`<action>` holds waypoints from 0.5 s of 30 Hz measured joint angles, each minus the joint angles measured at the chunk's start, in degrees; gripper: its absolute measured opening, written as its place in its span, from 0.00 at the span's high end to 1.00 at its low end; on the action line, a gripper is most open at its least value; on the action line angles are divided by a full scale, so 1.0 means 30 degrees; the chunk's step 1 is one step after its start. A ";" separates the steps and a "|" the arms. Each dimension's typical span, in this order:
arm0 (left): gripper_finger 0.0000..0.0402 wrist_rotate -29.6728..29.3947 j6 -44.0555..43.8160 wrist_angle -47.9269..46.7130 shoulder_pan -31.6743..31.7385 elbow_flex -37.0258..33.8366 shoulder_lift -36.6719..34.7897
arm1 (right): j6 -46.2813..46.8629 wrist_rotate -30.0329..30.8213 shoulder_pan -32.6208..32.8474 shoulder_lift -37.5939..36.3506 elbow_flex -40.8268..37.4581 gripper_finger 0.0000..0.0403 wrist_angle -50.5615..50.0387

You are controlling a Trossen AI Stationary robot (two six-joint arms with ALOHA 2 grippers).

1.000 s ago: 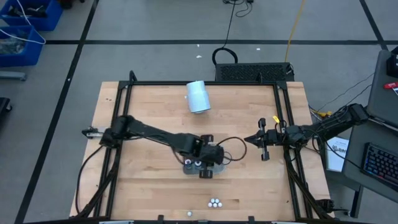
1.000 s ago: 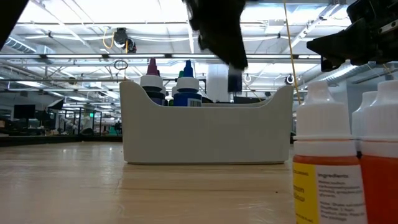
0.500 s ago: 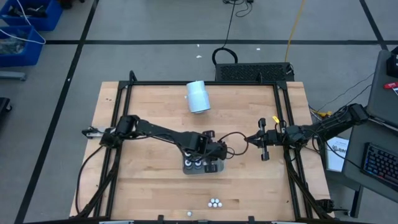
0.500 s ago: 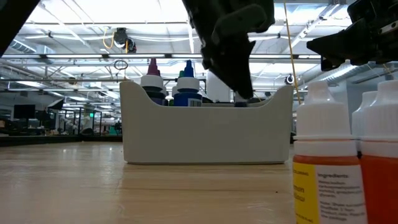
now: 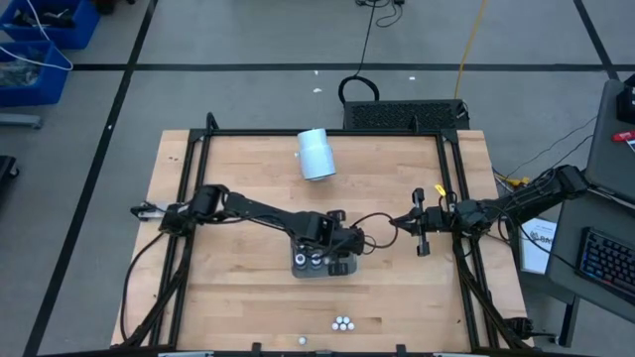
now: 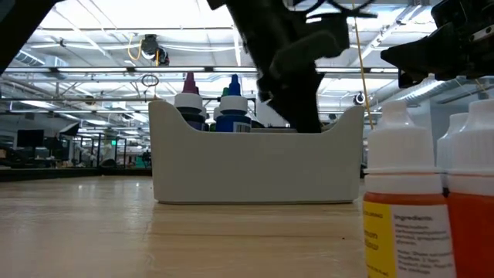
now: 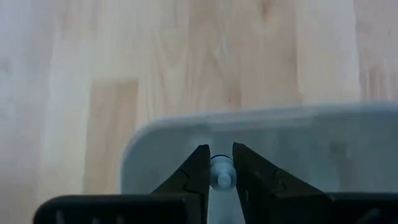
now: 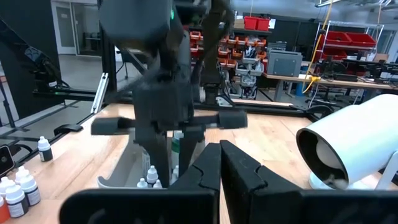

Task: Pick & Place food coloring
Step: Put the small blue food coloring into the gray bin

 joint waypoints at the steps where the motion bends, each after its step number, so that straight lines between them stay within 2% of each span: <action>1: 0.85 0.0069 -0.0001 -0.0030 0.0007 -0.0007 0.0144 | 0.0000 0.0000 -0.0006 -0.0010 0.0001 1.00 -0.0041; 15: 0.86 0.0159 -0.0051 -0.0202 0.0066 -0.0007 0.0641 | -0.0051 0.0015 -0.0007 0.0160 0.0005 1.00 0.0090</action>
